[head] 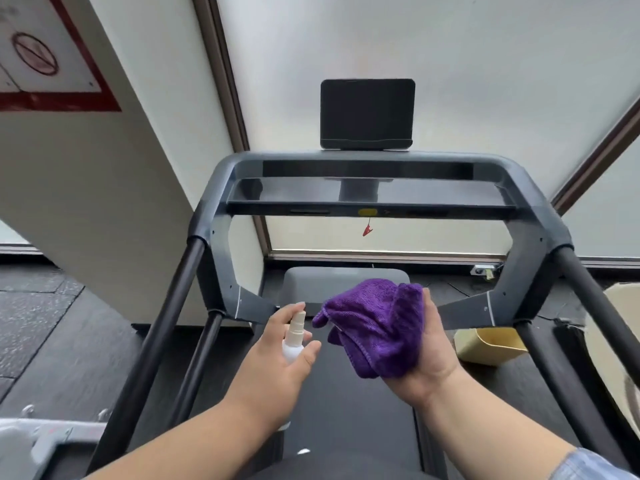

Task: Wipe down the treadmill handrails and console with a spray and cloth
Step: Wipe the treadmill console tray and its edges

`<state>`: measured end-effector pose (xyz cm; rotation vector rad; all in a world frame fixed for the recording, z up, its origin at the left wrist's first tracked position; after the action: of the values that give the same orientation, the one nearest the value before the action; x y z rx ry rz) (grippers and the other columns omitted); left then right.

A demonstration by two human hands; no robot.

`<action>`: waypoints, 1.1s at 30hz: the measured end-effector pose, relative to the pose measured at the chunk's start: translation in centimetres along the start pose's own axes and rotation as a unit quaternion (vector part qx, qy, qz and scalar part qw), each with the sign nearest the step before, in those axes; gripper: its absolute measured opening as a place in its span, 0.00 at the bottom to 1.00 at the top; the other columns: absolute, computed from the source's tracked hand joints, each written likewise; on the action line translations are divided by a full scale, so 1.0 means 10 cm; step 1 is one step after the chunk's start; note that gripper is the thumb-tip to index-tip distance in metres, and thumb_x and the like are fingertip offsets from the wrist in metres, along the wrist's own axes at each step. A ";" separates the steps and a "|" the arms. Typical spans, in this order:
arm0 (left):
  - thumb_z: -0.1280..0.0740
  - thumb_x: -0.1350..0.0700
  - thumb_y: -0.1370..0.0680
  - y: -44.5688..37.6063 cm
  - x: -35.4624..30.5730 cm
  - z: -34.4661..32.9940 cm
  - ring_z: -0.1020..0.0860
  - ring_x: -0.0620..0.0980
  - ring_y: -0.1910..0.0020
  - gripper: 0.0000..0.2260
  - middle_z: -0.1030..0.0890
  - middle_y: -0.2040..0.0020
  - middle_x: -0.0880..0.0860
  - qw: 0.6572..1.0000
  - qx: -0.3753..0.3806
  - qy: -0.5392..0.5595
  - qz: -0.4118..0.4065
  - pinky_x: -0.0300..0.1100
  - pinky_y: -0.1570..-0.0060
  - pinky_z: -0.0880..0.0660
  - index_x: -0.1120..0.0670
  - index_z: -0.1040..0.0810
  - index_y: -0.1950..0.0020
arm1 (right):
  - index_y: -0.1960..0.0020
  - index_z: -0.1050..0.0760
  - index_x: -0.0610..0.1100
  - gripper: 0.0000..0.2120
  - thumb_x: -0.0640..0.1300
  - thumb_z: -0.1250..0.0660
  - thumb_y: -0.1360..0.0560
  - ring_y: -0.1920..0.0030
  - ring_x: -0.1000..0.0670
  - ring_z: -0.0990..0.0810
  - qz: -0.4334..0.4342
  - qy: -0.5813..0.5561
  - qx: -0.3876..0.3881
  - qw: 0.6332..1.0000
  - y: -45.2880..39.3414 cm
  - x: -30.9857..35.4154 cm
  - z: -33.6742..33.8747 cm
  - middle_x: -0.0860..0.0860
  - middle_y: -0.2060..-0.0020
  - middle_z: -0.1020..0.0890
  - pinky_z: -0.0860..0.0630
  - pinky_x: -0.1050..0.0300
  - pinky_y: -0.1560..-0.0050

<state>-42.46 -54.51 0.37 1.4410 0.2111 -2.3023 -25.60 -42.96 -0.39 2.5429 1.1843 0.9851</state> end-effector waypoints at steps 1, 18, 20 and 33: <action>0.31 0.46 0.22 -0.18 -0.06 0.07 0.21 0.39 0.55 0.24 0.22 0.48 0.34 1.000 0.005 -0.003 -0.007 0.39 0.54 0.27 0.24 0.37 0.35 | 0.32 0.25 0.37 0.41 0.71 0.43 0.23 0.32 0.29 0.27 -0.002 -0.005 0.002 1.000 -0.14 0.04 -0.09 0.32 0.33 0.25 0.28 0.33 0.34; 0.30 0.47 0.23 -2.31 -0.66 -0.21 0.21 0.38 0.51 0.26 0.23 0.46 0.31 0.997 0.034 -0.038 -0.058 0.42 0.49 0.25 0.23 0.39 0.37 | 0.28 0.28 0.38 0.38 0.69 0.44 0.21 0.31 0.36 0.26 -0.042 0.007 -0.066 0.997 -1.81 0.93 -0.19 0.35 0.32 0.25 0.33 0.39 0.28; 0.31 0.47 0.23 -2.54 -0.70 -0.32 0.22 0.37 0.50 0.26 0.24 0.45 0.30 0.997 0.027 -0.044 -0.050 0.38 0.50 0.28 0.23 0.39 0.37 | 0.27 0.29 0.40 0.37 0.67 0.41 0.23 0.33 0.35 0.25 0.001 0.022 -0.079 0.997 -2.03 1.23 -0.11 0.35 0.34 0.23 0.33 0.36 0.28; 0.31 0.48 0.23 -3.72 -0.99 -1.12 0.26 0.34 0.43 0.26 0.24 0.42 0.32 0.995 0.016 -0.082 0.059 0.21 0.50 0.35 0.23 0.39 0.35 | 0.34 0.30 0.61 0.24 0.67 0.35 0.27 0.35 0.59 0.26 0.191 0.729 0.028 0.657 -3.47 3.11 0.16 0.62 0.37 0.23 0.31 0.64 0.35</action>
<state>-45.17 -14.49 0.79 1.2373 0.0398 -2.3208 -31.68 3.26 -0.26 1.5937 0.6734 3.3771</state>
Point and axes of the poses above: each hand's wrist, its own y-axis away from the middle knuckle, its own z-axis out of the back of the hand, x = y × z, the point moved 6 cm from there along -y, towards the middle knuckle
